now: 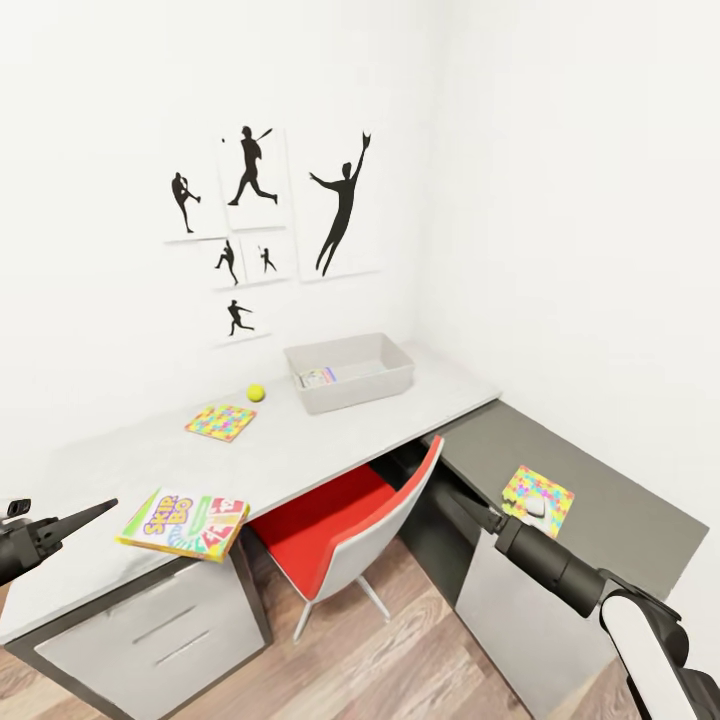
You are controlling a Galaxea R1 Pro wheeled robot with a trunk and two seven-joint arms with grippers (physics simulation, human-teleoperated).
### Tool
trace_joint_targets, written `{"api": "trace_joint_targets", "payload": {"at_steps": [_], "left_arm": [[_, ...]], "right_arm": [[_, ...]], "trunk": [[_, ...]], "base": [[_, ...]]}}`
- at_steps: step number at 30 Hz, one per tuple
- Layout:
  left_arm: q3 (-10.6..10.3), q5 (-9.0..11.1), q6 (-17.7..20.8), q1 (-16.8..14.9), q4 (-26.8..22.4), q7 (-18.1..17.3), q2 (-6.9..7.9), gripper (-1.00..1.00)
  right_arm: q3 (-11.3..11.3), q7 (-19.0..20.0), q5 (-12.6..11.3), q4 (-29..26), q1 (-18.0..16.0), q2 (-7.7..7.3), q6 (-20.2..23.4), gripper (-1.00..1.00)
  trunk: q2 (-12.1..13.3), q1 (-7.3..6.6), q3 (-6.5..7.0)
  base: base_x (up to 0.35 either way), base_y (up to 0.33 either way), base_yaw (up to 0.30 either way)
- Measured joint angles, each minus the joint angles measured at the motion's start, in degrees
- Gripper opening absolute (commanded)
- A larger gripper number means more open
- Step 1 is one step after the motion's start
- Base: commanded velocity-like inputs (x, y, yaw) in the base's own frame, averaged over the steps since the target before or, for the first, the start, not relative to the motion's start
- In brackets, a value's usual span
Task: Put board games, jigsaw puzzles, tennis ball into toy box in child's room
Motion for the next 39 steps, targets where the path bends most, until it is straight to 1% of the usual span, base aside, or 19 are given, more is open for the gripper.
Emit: {"api": "trace_joint_targets", "payload": {"at_steps": [12,39], "left_arm": [[0.0,0.1,0.0,0.0,0.0,0.0,0.00,1.00],[0.0,0.0,0.0,0.0,0.0,0.0,0.00,1.00]], "right_arm": [[0.0,0.1,0.0,0.0,0.0,-0.02,0.0,1.00],[0.0,0.0,0.0,0.0,0.0,0.02,-0.7,1.00]], "trunk": [[0.0,0.01,0.00],[0.0,0.02,0.00]], "base": [[0.083,0.000,0.000],[0.003,0.000,0.000]]}}
